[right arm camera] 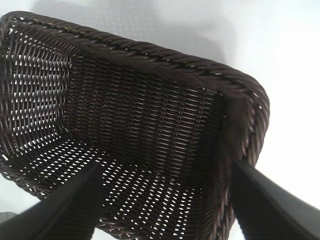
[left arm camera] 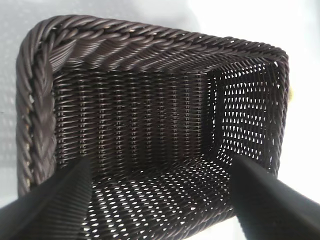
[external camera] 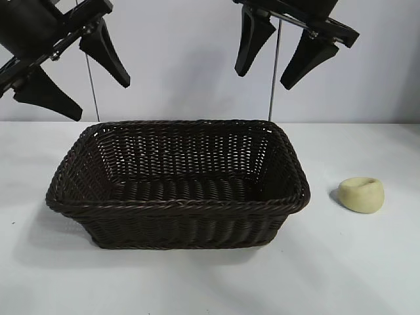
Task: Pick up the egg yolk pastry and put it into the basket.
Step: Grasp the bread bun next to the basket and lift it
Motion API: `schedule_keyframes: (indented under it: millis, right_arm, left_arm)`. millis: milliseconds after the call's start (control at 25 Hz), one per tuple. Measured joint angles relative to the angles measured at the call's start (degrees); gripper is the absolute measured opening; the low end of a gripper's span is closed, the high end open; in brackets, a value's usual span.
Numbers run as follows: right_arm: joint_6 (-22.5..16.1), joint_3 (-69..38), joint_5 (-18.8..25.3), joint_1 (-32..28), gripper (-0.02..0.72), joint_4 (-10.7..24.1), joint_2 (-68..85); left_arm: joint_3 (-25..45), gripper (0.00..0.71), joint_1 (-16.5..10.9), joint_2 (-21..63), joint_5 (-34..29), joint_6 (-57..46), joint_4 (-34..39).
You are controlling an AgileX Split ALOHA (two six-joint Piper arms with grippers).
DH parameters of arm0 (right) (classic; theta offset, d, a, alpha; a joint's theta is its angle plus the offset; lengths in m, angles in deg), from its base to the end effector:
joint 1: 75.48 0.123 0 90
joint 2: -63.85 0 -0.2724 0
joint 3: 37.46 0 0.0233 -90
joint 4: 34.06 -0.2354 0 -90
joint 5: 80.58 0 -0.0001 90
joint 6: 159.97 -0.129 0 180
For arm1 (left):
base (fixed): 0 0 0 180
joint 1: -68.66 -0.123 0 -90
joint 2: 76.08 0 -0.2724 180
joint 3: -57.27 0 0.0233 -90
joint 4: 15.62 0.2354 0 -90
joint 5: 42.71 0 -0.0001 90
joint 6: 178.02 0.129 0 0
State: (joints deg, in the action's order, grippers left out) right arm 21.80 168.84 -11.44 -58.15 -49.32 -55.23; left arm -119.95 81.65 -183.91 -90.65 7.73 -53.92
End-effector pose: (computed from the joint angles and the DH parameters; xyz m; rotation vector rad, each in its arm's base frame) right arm 0.3808 0.1521 0.2545 -0.3924 2.8070 0.4337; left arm 0.3436 -0.1402 0.2205 -0.0492 2.6991 -0.8317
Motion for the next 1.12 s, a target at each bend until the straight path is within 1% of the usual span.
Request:
schedule_keyframes:
  millis: [160,280,560,640,920,1120]
  right_arm:
    - [0.00,0.00,0.79,-0.48,0.519,3.81,0.00]
    - [0.00,0.00,1.46,-2.88,0.519,5.63,0.00]
    - [-0.05,0.00,1.46,-12.85,0.519,6.61,-0.82]
    - [-0.05,0.00,1.46,-14.49,0.519,6.98,-1.97]
    - [-0.05,-2.17,1.35,-15.25,0.519,7.15,-6.15]
    - [-0.05,-6.02,1.22,-15.25,0.519,9.44,-8.48]
  left_arm:
    - [0.00,0.552,0.00,0.00,0.16,-0.01,0.00]
    - [0.00,0.552,0.00,0.00,0.16,-0.07,0.00]
    - [0.00,0.552,0.00,0.00,0.16,-0.07,0.00]
    - [0.00,0.552,0.00,0.00,0.16,-0.07,0.00]
    - [0.00,0.552,0.00,0.00,0.70,-0.07,0.00]
    - [0.00,0.552,0.00,0.00,1.23,-0.07,0.00]
